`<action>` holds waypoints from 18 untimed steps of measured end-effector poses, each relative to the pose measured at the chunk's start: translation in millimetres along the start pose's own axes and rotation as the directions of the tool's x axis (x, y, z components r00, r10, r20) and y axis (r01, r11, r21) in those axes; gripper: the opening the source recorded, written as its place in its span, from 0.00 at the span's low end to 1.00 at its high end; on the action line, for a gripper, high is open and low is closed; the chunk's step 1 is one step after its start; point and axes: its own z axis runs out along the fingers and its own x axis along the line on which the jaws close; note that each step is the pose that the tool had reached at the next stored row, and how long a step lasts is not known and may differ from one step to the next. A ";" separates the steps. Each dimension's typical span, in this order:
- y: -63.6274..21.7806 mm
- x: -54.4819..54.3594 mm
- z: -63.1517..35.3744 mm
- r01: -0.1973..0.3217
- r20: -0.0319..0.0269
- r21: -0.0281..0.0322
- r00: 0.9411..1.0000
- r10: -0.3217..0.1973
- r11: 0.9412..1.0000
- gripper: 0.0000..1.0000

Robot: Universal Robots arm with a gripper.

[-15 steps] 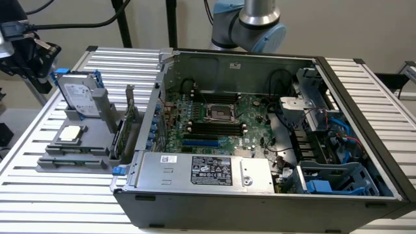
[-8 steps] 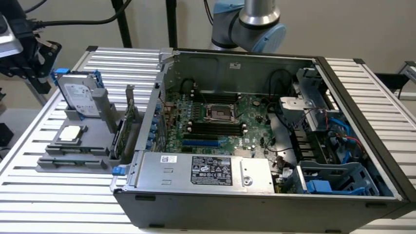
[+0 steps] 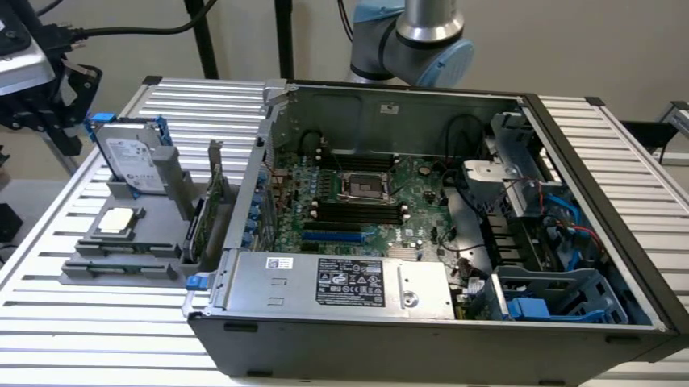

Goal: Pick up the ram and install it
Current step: 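Pick up the ram and move it above insertion slot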

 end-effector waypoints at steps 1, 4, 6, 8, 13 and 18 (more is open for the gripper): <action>0.0 0.0 0.0 0.018 -0.001 0.000 1.000 -0.018 1.000 0.11; 0.0 0.1 0.0 0.072 -0.003 0.002 0.997 -0.072 0.997 0.11; 0.0 0.1 0.0 0.109 -0.005 0.002 0.994 -0.109 0.994 0.11; 0.0 0.1 0.0 0.146 -0.006 0.003 0.989 -0.146 0.989 0.11; 0.0 0.1 0.1 0.234 -0.011 0.005 0.972 -0.234 0.972 0.11; 0.0 0.2 0.1 0.322 -0.015 0.005 0.947 -0.322 0.947 0.11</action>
